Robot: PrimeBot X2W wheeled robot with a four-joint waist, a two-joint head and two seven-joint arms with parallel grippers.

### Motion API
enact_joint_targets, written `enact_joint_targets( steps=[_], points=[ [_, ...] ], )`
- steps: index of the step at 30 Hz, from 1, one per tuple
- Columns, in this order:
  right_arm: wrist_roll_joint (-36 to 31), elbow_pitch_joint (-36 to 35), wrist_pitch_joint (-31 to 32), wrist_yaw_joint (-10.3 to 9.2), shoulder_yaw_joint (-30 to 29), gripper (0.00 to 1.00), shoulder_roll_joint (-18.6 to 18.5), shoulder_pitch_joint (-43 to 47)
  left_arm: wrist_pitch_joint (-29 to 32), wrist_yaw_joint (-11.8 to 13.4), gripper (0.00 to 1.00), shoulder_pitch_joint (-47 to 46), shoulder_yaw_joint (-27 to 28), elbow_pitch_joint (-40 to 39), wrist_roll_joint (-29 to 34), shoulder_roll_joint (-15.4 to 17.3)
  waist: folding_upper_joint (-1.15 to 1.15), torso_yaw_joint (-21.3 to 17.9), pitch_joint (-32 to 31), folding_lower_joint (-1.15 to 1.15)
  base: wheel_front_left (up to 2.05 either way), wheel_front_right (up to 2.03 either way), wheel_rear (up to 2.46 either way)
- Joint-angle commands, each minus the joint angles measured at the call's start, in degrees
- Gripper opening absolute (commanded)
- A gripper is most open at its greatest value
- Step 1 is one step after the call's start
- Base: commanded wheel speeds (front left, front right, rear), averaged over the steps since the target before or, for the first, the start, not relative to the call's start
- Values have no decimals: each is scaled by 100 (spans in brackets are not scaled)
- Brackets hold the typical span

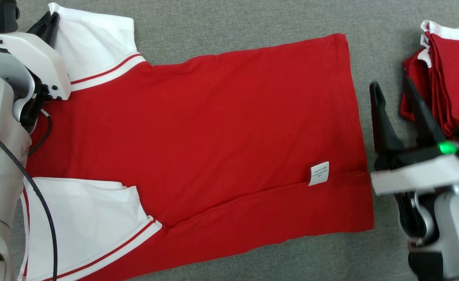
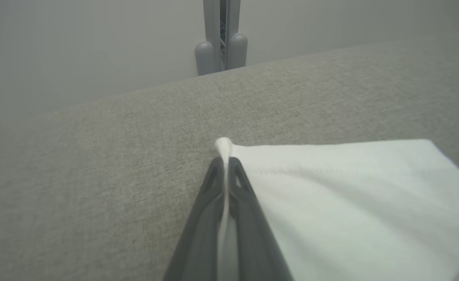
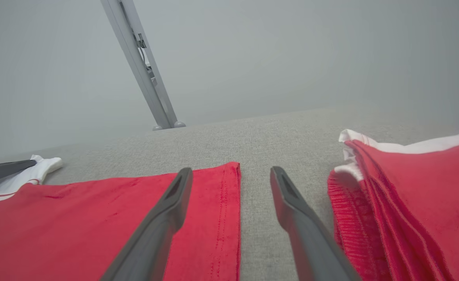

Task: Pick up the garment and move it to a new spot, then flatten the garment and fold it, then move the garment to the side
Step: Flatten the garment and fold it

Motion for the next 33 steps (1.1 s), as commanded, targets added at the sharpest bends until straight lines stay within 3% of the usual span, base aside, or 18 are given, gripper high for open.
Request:
enact_joint_targets(
  steps=[1, 9, 18, 20, 21, 33],
  points=[
    [18, 111, 59, 4, 36, 100, -92, -148, -13, -17, 0, 12, -30, 77, 17, -1, 0, 21, -1, 0, 0, 0, 0],
    [382, 1917, 350, 3, 645, 100, -540, -1803, -186, -26, 0, -202, -223, 343, -56, -425, 0, 400, 11, 0, 0, 0, 0],
    [613, 3211, 393, 3, 1008, 100, -744, -2462, -413, -19, 0, -342, -509, 442, -178, -590, 0, 599, -33, 0, 0, 0, 0],
    [665, 3301, 429, 3, 1125, 22, -777, -2453, -443, -19, 0, -326, -562, 469, -217, -580, 0, 598, -90, 0, 0, 0, 0],
    [694, 3339, 460, 3, 1167, 0, -790, -2447, -468, -19, 0, -328, -587, 471, -248, -572, 0, 593, -115, 0, 0, 0, 0],
    [828, 2523, 388, 3, 1293, 0, -1180, -2075, -947, -18, 0, -117, -673, 260, -377, -423, 0, 603, -466, 0, 0, 0, 0]
  ],
)
